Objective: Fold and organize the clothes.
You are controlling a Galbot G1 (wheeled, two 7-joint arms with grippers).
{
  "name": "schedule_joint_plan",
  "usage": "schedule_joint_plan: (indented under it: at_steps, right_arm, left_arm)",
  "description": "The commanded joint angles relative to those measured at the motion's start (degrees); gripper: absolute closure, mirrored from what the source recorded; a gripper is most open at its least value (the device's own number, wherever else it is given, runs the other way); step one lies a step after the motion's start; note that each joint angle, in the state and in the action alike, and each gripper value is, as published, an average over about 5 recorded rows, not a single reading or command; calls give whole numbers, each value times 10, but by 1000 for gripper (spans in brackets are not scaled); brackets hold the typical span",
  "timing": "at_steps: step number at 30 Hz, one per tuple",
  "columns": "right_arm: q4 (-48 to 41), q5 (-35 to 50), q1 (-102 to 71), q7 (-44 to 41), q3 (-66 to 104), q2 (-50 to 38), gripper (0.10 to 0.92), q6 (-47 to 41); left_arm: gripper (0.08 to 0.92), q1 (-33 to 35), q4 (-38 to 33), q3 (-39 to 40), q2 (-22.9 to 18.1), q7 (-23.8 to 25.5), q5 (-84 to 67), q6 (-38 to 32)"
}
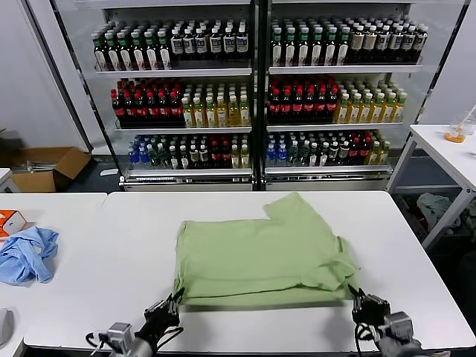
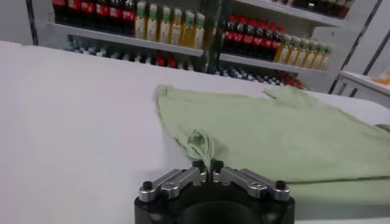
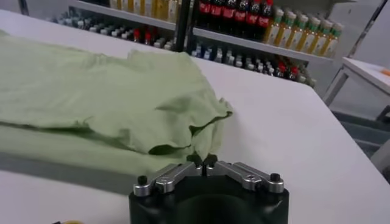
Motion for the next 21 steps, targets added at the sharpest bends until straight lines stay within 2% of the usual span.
schedule_joint_plan:
  at_steps: [1,3,7,12,21]
  right_arm:
    - [59,-44,-102,3,27,1,906,-13]
    - [65,-49,-103,3,29,1,895,-14]
    - [74,-54,-86,2,30,-2,799,-7]
    - [70,-22,-30,4,26,-12,660,-1]
    - [0,80,151,31,-22,-35,409,-14]
  left_arm:
    - [901,91,-58,-19,7,-1,21,2]
    - [901,97,-61,-21,7,-1,26,8]
    - [854,110,-73,-29,6,-1,34,16]
    - [713,98,-78,-42,16,-1,35,16]
    - [427,23,-42,-62,50,-18,-17,7]
